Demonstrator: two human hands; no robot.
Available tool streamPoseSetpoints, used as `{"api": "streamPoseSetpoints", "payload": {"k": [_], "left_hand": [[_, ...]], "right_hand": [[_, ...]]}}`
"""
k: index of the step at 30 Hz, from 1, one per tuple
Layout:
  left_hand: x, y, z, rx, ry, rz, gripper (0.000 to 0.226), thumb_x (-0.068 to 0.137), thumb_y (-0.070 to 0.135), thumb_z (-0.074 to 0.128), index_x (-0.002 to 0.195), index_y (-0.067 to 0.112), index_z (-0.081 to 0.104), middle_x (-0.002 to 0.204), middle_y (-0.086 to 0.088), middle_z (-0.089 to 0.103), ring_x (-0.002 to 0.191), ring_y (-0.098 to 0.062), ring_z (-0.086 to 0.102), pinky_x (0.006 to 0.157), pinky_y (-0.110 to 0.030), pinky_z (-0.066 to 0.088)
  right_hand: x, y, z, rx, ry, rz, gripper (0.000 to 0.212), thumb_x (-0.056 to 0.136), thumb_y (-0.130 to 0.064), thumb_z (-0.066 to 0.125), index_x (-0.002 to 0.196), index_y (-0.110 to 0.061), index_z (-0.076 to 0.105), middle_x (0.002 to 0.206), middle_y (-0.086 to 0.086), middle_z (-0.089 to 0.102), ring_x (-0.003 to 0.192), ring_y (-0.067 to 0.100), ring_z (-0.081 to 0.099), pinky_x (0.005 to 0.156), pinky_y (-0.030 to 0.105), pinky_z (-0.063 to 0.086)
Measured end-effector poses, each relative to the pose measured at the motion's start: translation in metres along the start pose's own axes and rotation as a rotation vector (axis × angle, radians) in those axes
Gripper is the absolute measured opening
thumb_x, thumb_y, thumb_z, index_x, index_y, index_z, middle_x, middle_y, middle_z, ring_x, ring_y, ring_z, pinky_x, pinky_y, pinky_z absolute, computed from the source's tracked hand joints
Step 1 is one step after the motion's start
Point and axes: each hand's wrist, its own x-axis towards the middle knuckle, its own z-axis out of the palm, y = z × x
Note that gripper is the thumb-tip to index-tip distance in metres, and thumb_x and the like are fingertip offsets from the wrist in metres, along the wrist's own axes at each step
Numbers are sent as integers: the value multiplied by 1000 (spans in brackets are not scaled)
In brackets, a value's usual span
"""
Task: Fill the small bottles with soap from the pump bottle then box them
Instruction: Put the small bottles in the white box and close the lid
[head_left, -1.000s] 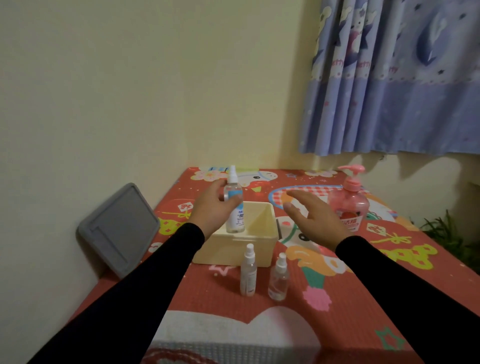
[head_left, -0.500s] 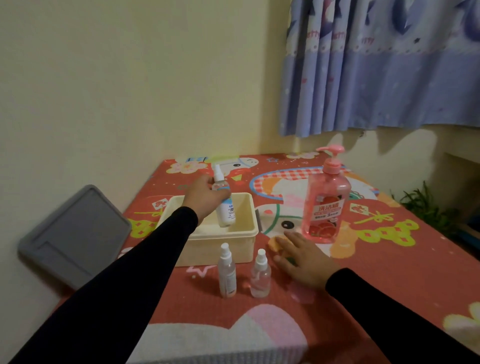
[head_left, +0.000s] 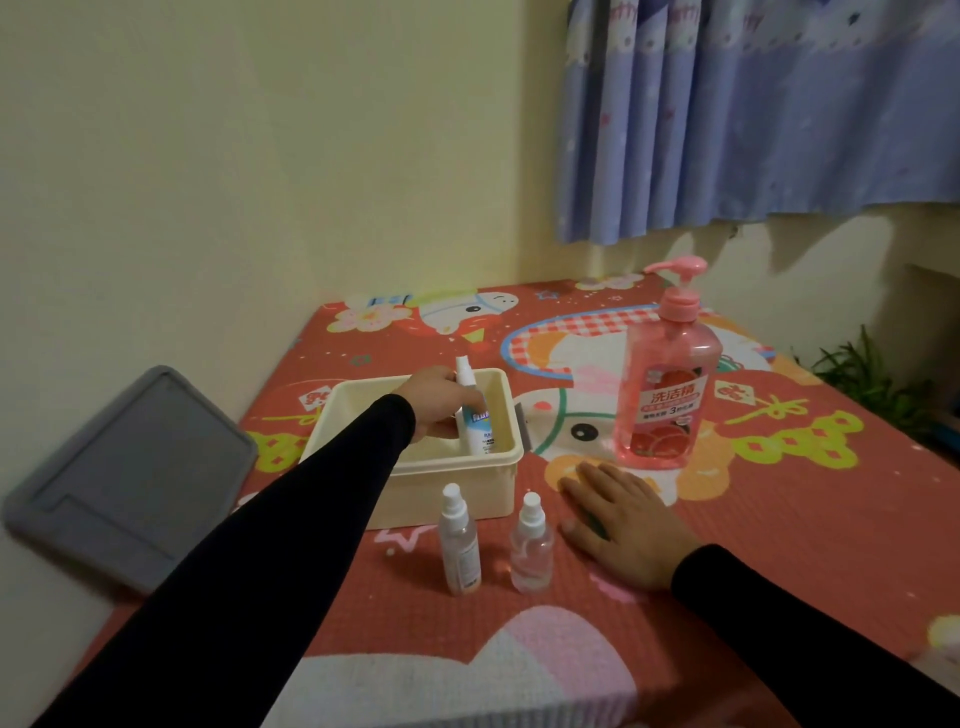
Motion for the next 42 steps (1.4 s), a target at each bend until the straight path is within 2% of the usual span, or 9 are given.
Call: {"api": "streamPoseSetpoints", "payload": {"k": [6, 12, 16, 20, 27, 33, 35, 39, 42], "left_hand": [[10, -2, 6, 65, -108, -116, 12, 81, 10, 69, 89, 11, 59, 99, -13, 68, 92, -29, 69, 89, -42, 56], [19, 0, 9, 80, -96, -175, 20, 85, 16, 68, 101, 8, 59, 85, -7, 61, 72, -20, 62, 68, -29, 57], [24, 2, 8, 111, -120, -213, 12, 85, 15, 68, 93, 8, 61, 84, -7, 65, 68, -16, 63, 58, -24, 54], [30, 0, 10, 137, -157, -256, 28, 86, 15, 67, 110, 3, 62, 88, -8, 66, 72, -17, 66, 65, -28, 58], [34, 0, 19, 199, -207, -352, 23, 93, 12, 56, 111, -1, 54, 89, -15, 63, 76, -22, 66, 75, -31, 56], [38, -3, 18, 244, -180, -354, 38, 95, 11, 51, 130, -7, 48, 121, -21, 62, 98, -27, 67, 73, -32, 59], [39, -4, 17, 250, -167, -341, 38, 96, 9, 49, 131, -7, 47, 121, -21, 63, 103, -28, 67, 78, -33, 58], [38, -4, 17, 255, -144, -305, 34, 95, 9, 49, 127, -2, 51, 117, -20, 64, 100, -28, 68, 83, -34, 58], [37, -3, 14, 266, -95, -248, 26, 95, 13, 51, 118, 2, 53, 110, -18, 64, 85, -27, 65, 83, -33, 57]], "right_hand": [[-2, -1, 2, 15, 20, 6, 100, 64, -77, -14, 152, -37, 11, 163, -4, 5, 150, 17, 1, 119, 35, 0], [-1, 0, 4, -1, 28, 6, 101, 64, -78, -19, 152, -38, 9, 163, -5, 3, 150, 15, 1, 119, 35, 0], [2, 1, 5, -1, 17, 10, 103, 62, -81, -22, 152, -39, 8, 163, -6, 2, 150, 14, -1, 120, 37, 1], [2, 0, 5, -2, 24, 14, 93, 69, -78, -13, 152, -40, 7, 163, -7, 2, 150, 13, -1, 119, 35, 0], [1, 0, 3, 5, 23, 26, 96, 67, -80, -14, 152, -41, 9, 162, -9, 2, 149, 11, -1, 119, 33, 0], [2, -2, 2, 14, 19, 30, 92, 69, -78, -9, 151, -42, 10, 162, -10, 2, 149, 11, -1, 118, 32, -1], [2, -2, 2, 9, 21, 26, 93, 69, -79, -10, 151, -42, 9, 162, -10, 3, 149, 11, -1, 118, 32, -1], [2, -1, 3, 13, 20, 25, 97, 66, -80, -12, 151, -41, 10, 162, -10, 3, 149, 12, -1, 119, 33, 0], [2, 0, 4, 15, 22, 25, 98, 65, -81, -13, 151, -41, 11, 162, -9, 4, 149, 12, 0, 119, 35, 1]]}}
